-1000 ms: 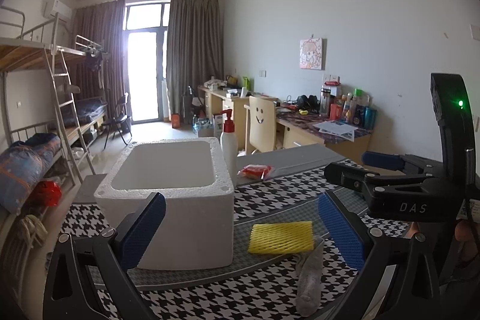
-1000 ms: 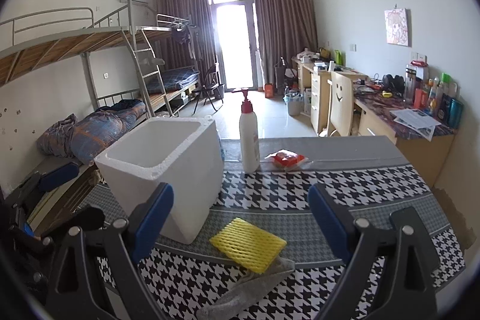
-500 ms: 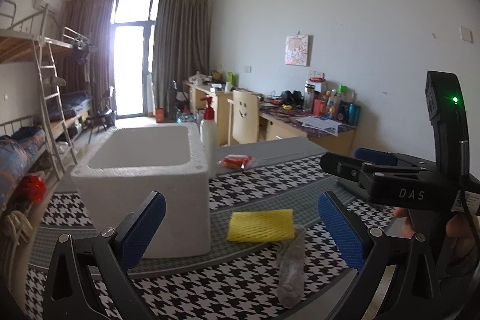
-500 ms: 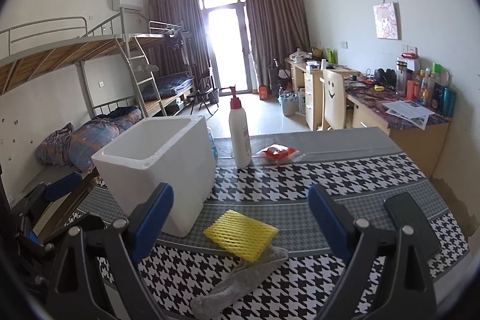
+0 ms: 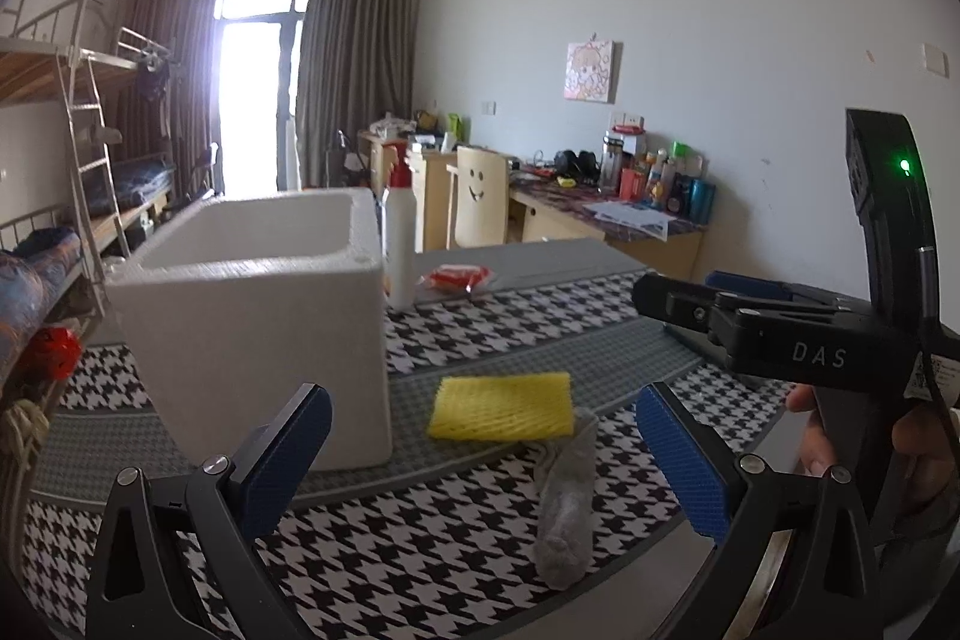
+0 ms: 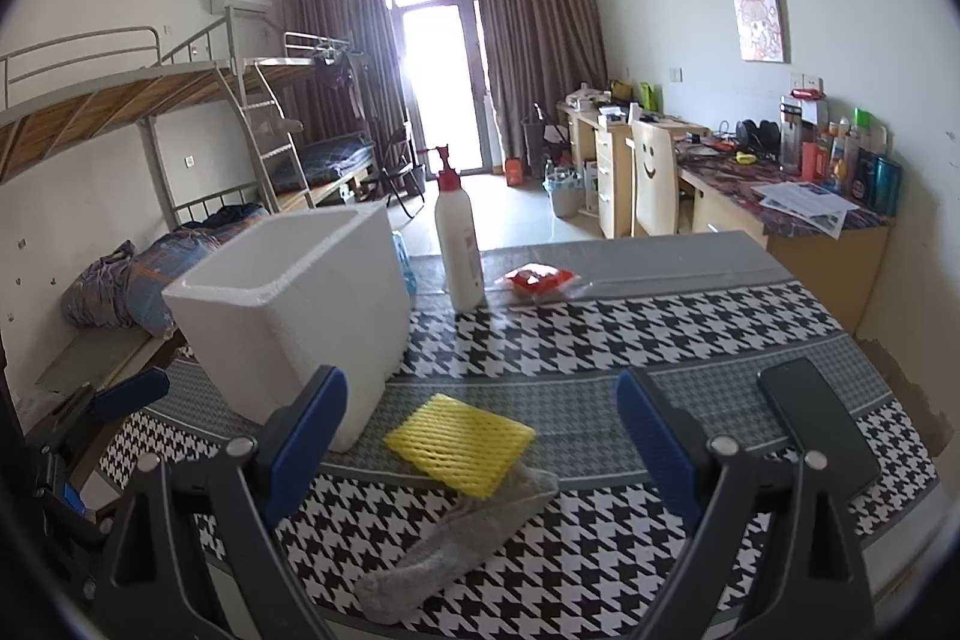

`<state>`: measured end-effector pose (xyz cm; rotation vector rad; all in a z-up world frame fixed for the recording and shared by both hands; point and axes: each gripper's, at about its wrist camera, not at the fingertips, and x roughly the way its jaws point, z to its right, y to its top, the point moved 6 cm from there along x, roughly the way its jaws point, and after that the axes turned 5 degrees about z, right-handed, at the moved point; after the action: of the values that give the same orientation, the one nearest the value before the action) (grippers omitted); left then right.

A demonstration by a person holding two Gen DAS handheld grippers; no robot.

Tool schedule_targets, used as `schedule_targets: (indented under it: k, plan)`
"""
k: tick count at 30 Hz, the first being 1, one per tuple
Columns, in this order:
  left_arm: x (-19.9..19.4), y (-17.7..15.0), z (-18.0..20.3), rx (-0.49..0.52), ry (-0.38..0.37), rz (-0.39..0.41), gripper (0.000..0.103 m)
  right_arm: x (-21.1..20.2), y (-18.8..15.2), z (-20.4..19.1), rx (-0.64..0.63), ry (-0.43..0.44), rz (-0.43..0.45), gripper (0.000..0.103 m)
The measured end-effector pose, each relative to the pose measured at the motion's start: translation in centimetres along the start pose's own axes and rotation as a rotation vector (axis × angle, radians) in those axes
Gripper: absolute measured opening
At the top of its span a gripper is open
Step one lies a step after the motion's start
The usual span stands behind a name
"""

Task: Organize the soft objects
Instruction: 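Bring both tools back to the yellow sponge and grey sock on the table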

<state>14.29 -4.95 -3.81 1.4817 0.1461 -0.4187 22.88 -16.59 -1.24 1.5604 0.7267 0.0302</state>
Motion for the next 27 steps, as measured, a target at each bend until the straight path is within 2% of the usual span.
schedule_targets:
  k: [11,27]
  plan:
    - [2.0,-2.1,0.6,0.016,0.030,-0.064,0.102,1.0,-1.8,0.2,-0.014,-0.019,-0.040,0.094]
    - [4.3,-4.8,2.5,0.029,-0.036,-0.160,0.102,1.7,-2.8,2.6,0.026,-0.060,-0.081,0.094]
